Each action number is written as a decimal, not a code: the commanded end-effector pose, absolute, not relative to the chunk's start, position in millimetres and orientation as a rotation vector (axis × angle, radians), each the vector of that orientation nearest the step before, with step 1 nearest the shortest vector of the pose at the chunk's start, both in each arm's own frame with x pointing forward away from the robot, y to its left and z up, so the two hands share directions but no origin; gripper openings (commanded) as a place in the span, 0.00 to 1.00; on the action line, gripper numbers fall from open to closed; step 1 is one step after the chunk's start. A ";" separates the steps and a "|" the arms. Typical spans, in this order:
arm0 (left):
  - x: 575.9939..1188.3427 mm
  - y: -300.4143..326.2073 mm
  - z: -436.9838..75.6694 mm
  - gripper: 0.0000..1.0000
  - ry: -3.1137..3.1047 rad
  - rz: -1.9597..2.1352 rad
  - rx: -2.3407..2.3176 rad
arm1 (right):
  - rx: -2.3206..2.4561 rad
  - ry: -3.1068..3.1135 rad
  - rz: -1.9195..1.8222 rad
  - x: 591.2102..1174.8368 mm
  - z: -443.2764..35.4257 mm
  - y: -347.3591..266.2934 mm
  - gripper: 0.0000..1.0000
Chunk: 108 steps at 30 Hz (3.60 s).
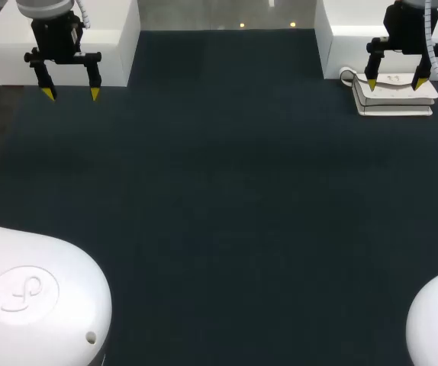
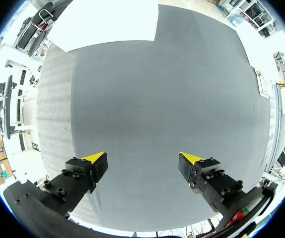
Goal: Pick up the bag, open it, inspect its contents, close it, and place it on the opposite side
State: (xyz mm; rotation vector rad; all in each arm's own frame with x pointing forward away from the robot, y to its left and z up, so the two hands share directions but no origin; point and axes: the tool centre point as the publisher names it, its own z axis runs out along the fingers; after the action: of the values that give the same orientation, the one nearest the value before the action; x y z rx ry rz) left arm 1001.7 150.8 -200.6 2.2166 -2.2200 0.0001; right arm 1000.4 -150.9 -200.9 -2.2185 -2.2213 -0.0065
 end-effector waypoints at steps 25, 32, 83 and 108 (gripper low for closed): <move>999.8 143.3 -205.9 1.00 -2.413 0.136 1.950 | -2.205 -2.192 -0.016 1000.7 -207.7 -167.1 1.00; 995.6 137.0 -213.4 1.00 -2.684 0.357 1.481 | -2.193 -2.128 -0.046 1012.2 -219.8 -200.5 1.00; 1010.8 110.3 -275.4 1.00 -2.984 0.991 -0.108 | -2.096 -1.781 -0.431 1112.1 -308.5 -323.3 1.00; 1030.7 75.2 -290.1 1.00 -3.014 1.113 -0.134 | -2.076 -1.695 -0.520 1153.2 -334.8 -353.0 1.00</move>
State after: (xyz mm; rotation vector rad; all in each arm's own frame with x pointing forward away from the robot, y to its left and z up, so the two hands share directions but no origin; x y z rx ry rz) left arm 1030.7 75.0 -289.3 -0.1333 -3.0137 1.1091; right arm 1141.5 -342.6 -327.0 -2.1920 -1.7223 -0.6267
